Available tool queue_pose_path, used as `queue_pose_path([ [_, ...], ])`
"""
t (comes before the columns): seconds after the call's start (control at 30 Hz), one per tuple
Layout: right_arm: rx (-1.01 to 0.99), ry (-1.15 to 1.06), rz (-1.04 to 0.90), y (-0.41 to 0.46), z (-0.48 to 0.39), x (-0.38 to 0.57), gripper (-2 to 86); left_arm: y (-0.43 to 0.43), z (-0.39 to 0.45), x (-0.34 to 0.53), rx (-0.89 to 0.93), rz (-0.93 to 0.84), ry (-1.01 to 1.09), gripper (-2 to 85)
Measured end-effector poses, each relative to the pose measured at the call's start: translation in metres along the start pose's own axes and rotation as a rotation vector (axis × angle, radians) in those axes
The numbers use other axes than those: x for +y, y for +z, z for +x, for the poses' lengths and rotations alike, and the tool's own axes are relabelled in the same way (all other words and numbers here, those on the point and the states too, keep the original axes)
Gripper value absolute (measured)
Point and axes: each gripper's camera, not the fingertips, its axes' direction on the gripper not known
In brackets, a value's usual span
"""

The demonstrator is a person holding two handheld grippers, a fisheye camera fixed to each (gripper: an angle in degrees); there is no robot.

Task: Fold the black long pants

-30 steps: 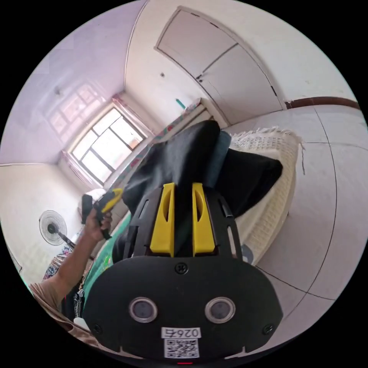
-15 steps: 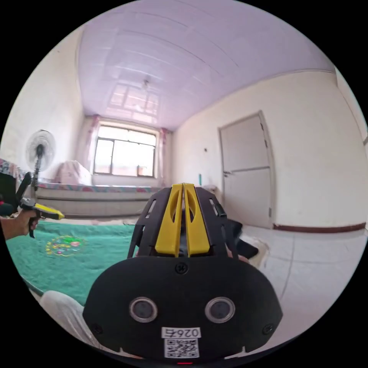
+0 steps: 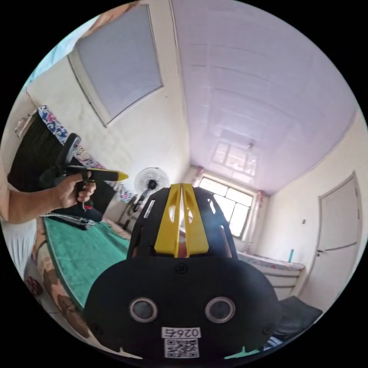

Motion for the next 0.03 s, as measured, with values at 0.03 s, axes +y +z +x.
queue_pose_path([
  [0.03, -0.06, 0.022, -0.032, -0.0004, -0.0324, 0.0145, -1.1, -0.0344, -0.0076, 0.0041, -0.122, -0.037, -0.009, 4.3],
])
